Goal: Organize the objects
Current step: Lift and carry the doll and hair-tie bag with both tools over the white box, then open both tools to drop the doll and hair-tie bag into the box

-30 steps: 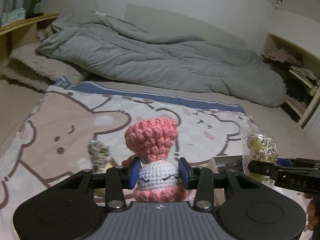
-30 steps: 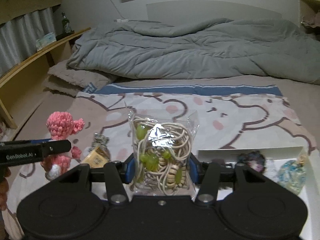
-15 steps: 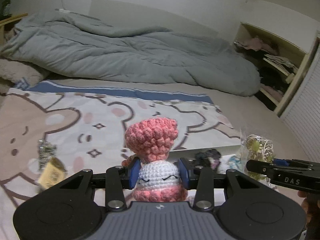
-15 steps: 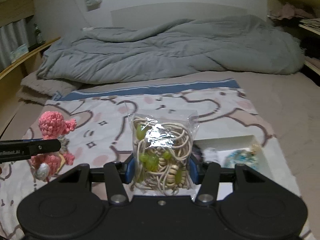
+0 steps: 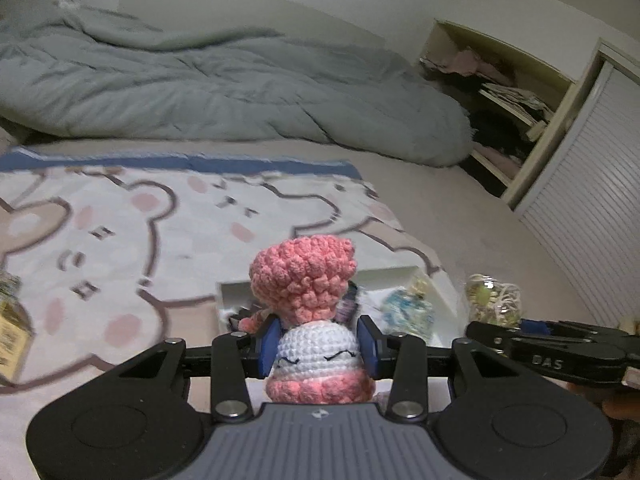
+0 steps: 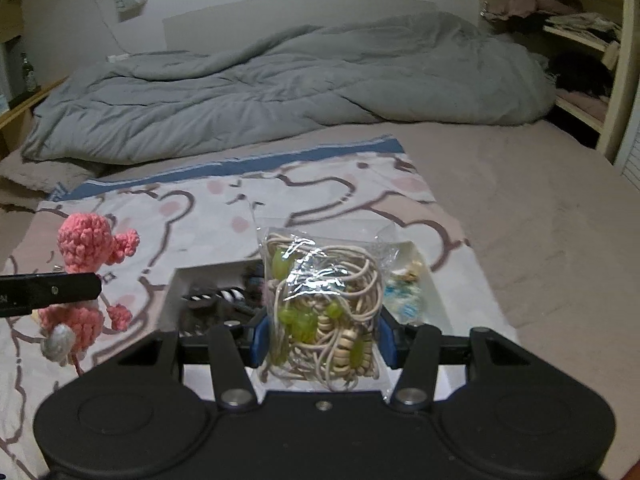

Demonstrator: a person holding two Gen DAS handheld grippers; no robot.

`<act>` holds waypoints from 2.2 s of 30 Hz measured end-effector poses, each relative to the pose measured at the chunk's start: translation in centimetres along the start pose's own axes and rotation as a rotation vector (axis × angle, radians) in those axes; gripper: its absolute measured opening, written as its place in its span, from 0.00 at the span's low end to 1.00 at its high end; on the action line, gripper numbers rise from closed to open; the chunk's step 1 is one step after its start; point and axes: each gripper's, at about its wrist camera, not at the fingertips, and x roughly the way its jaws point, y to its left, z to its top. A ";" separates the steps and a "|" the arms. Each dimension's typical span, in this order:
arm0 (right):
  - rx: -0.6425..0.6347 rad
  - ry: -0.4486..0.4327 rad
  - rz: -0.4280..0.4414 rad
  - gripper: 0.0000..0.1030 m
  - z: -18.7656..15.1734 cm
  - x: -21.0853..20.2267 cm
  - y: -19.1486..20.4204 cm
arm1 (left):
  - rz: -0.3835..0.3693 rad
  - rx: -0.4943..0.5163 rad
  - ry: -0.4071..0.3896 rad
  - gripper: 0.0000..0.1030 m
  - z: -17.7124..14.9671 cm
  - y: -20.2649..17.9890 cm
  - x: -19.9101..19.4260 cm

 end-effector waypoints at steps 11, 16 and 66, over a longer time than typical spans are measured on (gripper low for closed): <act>-0.041 0.142 -0.045 0.52 -2.3 3.3 -3.3 | -0.087 -0.057 0.124 0.41 -2.1 -3.1 5.5; -0.069 0.208 -0.063 0.52 -3.4 4.5 -4.2 | -0.099 -0.102 0.164 0.41 -3.1 -3.6 7.5; 0.056 0.171 -0.084 0.68 -3.4 2.5 -6.8 | -0.230 -0.158 0.230 0.58 -4.7 -5.4 9.8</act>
